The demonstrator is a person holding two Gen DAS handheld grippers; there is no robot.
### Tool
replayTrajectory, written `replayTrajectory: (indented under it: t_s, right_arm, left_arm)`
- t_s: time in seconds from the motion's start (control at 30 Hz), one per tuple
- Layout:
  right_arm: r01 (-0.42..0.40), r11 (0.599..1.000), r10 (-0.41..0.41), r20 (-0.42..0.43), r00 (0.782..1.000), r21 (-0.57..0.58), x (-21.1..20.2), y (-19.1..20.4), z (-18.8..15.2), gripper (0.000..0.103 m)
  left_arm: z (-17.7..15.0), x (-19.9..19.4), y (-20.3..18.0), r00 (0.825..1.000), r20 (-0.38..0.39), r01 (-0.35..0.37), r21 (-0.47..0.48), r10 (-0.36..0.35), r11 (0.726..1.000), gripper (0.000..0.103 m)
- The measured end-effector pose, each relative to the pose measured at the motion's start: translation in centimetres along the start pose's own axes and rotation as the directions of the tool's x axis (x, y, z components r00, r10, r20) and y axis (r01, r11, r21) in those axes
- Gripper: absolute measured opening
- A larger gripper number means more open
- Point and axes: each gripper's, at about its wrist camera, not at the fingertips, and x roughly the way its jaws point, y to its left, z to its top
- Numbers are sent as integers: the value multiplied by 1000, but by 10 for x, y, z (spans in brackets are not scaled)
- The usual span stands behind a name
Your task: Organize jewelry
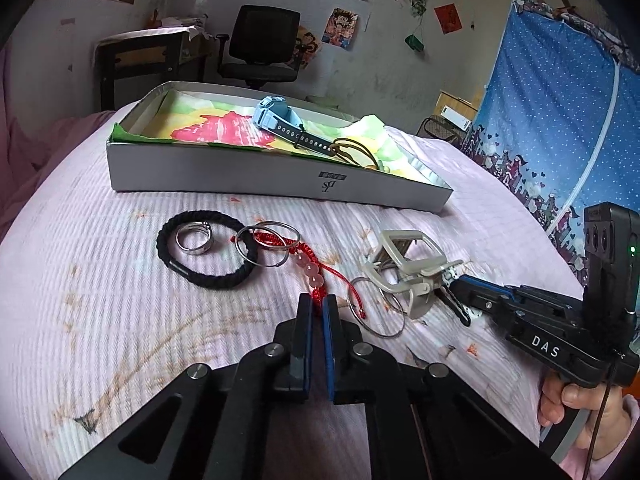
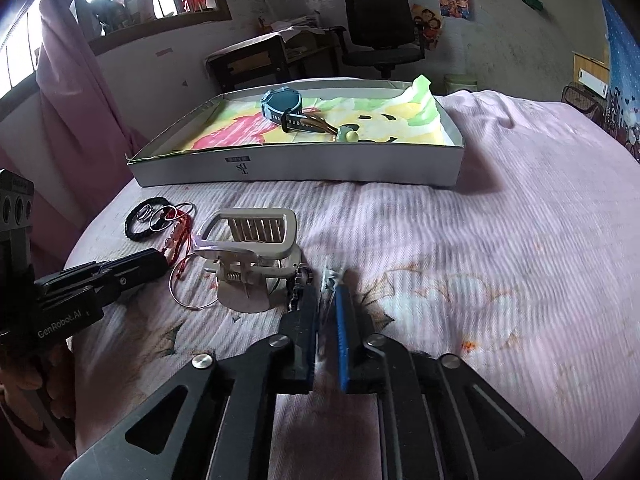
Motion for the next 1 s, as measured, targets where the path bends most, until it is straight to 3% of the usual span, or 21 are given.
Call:
replayTrajectory:
  t_s: [0.43,1.0]
  right_arm:
    - [30,999,-29,48,998,-20,-16,1,1,6]
    - [14,999,-8,156,988,-38,-40,6,4,6]
  left_arm:
    - [-19,-26,-10,999,19,52,-24,-51,998,4]
    - [-26,-64,-34,995,86,50,32,-52,998,4]
